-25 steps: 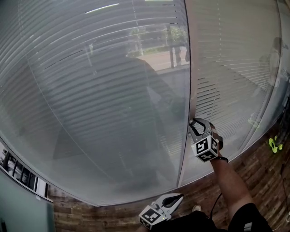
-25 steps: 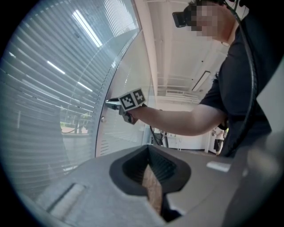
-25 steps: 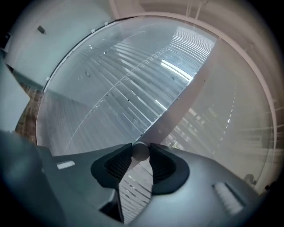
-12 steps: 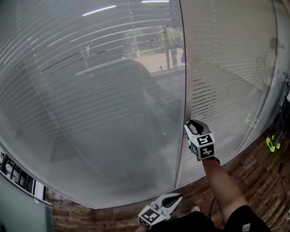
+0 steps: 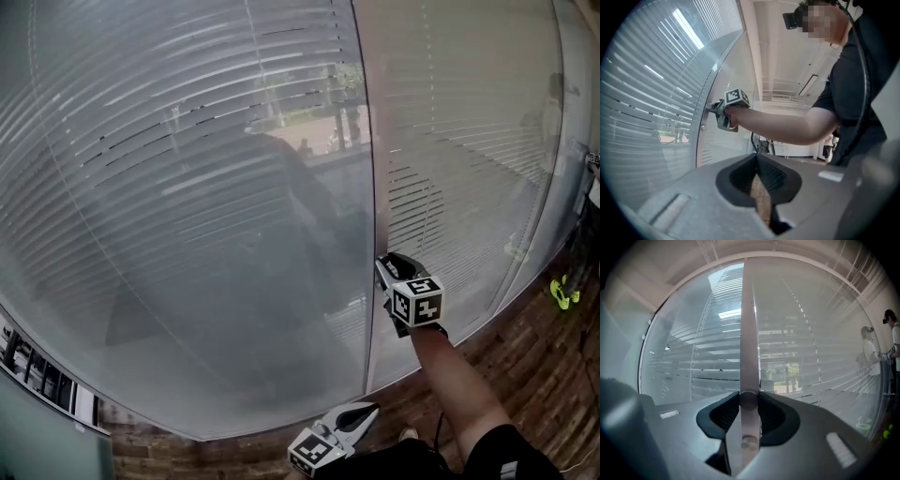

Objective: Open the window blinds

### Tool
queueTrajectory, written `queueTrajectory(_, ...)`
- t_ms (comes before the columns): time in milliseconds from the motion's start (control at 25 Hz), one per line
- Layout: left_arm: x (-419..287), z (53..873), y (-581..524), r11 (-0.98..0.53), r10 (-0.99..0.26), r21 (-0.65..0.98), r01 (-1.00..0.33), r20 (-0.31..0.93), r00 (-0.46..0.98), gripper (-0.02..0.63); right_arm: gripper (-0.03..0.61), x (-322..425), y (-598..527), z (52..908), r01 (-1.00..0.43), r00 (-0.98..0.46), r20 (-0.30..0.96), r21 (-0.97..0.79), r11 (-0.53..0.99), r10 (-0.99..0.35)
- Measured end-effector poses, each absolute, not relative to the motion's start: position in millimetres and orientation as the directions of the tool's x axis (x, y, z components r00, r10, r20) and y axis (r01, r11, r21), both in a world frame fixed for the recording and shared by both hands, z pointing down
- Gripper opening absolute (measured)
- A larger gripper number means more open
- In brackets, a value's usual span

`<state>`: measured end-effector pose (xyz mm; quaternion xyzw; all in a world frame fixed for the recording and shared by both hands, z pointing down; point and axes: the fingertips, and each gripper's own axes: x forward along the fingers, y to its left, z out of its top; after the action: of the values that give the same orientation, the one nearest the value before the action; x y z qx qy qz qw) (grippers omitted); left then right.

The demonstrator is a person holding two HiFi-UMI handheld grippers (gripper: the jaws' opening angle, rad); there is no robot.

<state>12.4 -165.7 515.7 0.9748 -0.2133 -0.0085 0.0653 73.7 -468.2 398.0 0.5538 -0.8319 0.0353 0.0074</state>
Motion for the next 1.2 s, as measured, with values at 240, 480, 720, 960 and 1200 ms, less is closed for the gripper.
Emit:
queueTrajectory(240,12.1,512.5,-165.1,-0.902,-0.417,0.122,-0.415,0.013,0.909,0.005,0.12,74.3,-468.0,396.1,-0.922,-0.386,0.046,-0.061,0.383,-0.921)
queueTrajectory(480,14.7,513.4,-163.3,-0.903,-0.413,0.124,-0.411,0.013,0.911,0.005,0.12,71.9,-466.8,395.5,-0.916,-0.399,0.042,-0.057,0.397,-0.916)
queueTrajectory(720,17.9,514.1,-160.1,-0.903,-0.41,0.13,-0.409,0.013,0.912,0.005,0.167,70.6,-466.6,396.5,-0.905,-0.424,0.068,0.013,0.426,-0.903)
queueTrajectory(960,14.3,516.6,-159.8,-0.897,-0.422,0.138,-0.42,0.019,0.907,0.005,0.249,68.5,-452.7,385.4,-0.838,-0.43,0.097,0.327,0.436,-0.898)
queueTrajectory(1200,14.3,516.5,-162.0,-0.898,-0.419,0.138,-0.417,0.015,0.908,0.005,0.278,60.1,-446.7,382.3,-0.488,-0.338,0.172,0.809,0.329,-0.925)
